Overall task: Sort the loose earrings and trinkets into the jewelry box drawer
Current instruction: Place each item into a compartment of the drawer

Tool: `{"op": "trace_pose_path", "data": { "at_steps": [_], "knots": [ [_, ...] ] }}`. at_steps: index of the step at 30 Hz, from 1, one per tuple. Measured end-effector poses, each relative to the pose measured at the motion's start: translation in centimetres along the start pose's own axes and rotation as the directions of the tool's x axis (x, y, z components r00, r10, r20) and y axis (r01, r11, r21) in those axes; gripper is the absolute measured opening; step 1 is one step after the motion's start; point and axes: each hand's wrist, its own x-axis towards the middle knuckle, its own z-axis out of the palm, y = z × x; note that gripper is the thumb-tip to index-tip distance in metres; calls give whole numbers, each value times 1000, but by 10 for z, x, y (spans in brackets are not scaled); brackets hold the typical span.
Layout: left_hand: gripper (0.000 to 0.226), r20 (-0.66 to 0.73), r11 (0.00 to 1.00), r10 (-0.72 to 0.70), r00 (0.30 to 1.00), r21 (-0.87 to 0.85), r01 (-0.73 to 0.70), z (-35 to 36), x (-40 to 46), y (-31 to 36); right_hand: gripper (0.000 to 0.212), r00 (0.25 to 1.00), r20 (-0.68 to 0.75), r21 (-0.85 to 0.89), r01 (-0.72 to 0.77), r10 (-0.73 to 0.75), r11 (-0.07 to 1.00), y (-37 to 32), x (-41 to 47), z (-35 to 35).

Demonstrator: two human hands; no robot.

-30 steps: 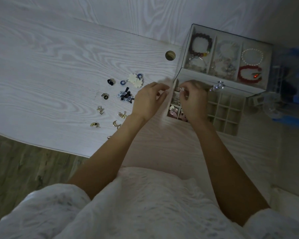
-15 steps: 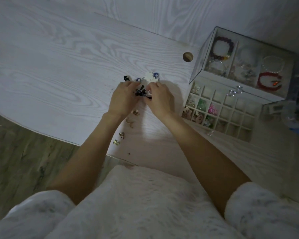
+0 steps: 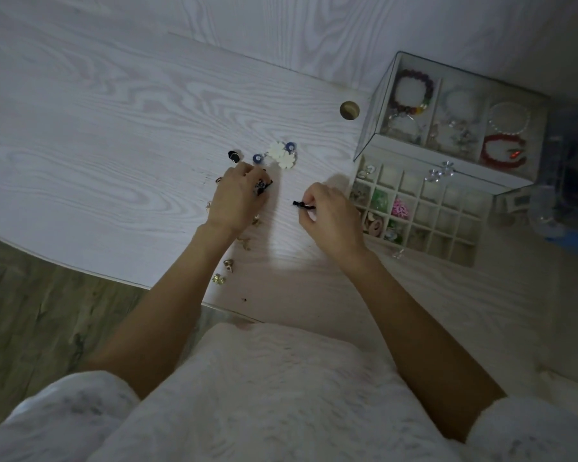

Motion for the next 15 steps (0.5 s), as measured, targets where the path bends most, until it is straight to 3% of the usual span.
{"op": "trace_pose_path", "data": {
  "at_steps": [3, 6, 11, 15],
  "knots": [
    [18, 12, 998, 16, 1000, 60, -17, 0, 1, 6, 12, 982, -119, 225, -116, 145, 967, 14, -15, -22],
    [17, 75, 996, 58, 995, 68, -64, 4, 3, 19, 12, 933, -217, 306, -216, 289, 927, 40, -22, -46],
    [18, 162, 992, 71, 984, 89, -86, 13, 10, 39, 11, 908, -309, 174, -239, 283, 955, 73, -7, -67],
    [13, 87, 979, 182, 979, 79, -188, 12, 10, 58, 11, 923, -324, 31, -209, 207, 978, 85, 8, -59]
  ]
}}
